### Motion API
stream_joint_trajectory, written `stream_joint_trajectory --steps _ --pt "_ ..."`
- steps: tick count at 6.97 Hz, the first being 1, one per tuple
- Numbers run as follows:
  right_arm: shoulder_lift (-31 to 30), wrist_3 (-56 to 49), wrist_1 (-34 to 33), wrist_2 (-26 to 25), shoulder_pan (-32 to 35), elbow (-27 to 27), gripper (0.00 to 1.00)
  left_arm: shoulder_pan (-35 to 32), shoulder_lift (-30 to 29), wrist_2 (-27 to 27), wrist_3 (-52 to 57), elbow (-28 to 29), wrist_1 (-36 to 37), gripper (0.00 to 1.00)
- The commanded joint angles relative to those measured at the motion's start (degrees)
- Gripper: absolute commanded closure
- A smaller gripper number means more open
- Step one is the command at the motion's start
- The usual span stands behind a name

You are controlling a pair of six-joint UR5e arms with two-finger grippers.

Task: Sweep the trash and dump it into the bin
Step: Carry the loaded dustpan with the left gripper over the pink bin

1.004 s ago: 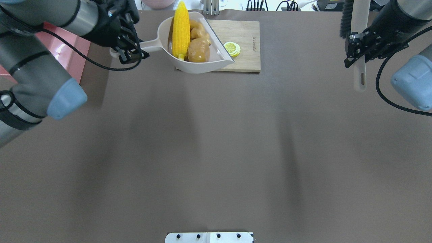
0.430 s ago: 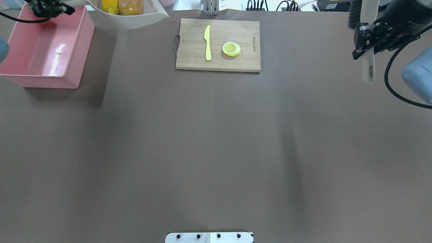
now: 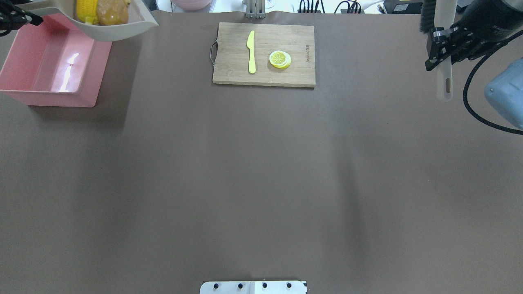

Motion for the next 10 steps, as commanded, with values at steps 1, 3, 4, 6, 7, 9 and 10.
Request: stream_joint_trajectory --steps 1,3,4,6,7,9,10 --pt "-0.48 0.18 -0.77 -2.39 -1.16 1.54 1.00 -6.24 7.02 -1.72 2.93 0.08 -3.44 1.00" --pt "-0.66 -0.08 -1.30 -3.37 -1.70 2.17 1.00 -12.23 10.55 -4.27 7.24 1.83 -3.01 1.00" --pt "-0.66 -0.26 -1.22 -3.11 -1.70 2.34 1.00 -15.12 10.65 -6.45 10.13 5.15 -2.92 1.00" --pt "-0.58 -4.46 -1.22 -2.49 -1.35 3.39 1.00 -17.87 11.35 -6.84 15.32 10.69 -2.75 1.00" --pt "-0.40 -4.65 -1.22 -2.31 -1.26 3.48 1.00 -17.96 10.48 -6.74 16.30 13.68 -2.83 1.00" --pt "-0.31 -5.09 -1.04 -2.22 -1.26 3.31 1.00 -17.53 8.12 -2.19 16.31 16.07 -2.75 1.00" --pt "-0.57 -5.18 -0.95 -2.22 -1.17 3.13 1.00 -17.35 4.97 -0.60 16.22 18.43 -2.57 1.00"
